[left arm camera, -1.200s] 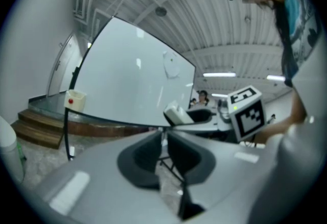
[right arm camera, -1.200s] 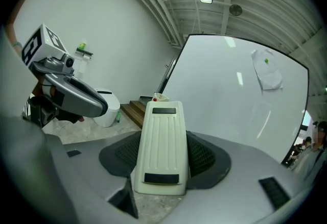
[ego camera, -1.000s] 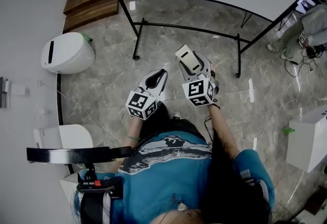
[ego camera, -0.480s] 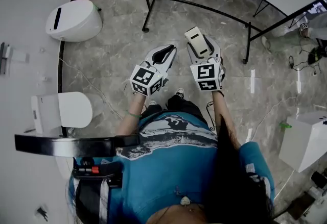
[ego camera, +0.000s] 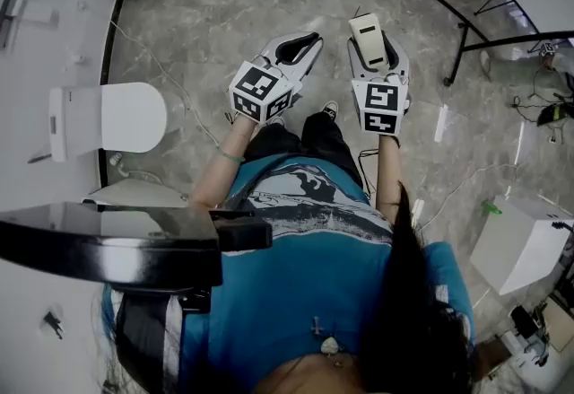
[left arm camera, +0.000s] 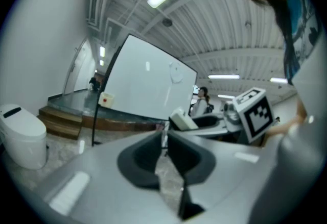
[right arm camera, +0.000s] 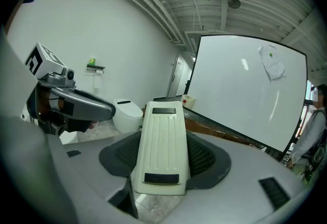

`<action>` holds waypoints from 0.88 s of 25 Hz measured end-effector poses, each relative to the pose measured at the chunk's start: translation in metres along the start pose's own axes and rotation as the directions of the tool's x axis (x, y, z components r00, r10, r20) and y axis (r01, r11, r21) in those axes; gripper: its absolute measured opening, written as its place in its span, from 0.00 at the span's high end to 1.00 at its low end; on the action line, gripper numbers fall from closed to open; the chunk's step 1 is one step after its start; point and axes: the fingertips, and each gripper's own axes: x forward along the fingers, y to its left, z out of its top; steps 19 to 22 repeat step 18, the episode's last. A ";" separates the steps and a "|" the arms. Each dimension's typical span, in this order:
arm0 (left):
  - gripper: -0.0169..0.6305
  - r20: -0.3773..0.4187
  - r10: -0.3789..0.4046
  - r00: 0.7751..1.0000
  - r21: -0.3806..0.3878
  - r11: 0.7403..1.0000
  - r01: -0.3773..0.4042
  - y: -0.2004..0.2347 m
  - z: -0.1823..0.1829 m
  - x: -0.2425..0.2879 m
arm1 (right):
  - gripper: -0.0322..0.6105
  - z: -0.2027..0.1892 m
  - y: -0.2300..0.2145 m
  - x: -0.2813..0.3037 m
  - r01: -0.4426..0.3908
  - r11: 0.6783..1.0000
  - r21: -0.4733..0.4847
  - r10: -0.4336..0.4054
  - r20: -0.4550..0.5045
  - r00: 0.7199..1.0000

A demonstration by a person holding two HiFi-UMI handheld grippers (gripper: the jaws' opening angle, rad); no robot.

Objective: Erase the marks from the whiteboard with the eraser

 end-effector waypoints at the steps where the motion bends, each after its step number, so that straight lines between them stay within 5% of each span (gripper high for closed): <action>1: 0.94 0.002 -0.007 1.000 -0.003 1.000 0.007 0.000 -0.001 -0.011 | 0.54 0.002 0.011 -0.005 0.005 1.000 0.000 -0.005 -0.003 1.000; 6: 0.94 0.014 -0.039 0.999 -0.013 0.999 0.039 0.003 -0.003 -0.049 | 0.54 0.008 0.057 -0.022 0.019 1.000 -0.009 -0.020 -0.018 1.000; 22: 0.94 0.028 -0.076 0.997 -0.003 0.997 0.076 -0.010 0.005 -0.093 | 0.54 0.016 0.096 -0.051 0.032 0.999 -0.025 -0.033 -0.038 0.999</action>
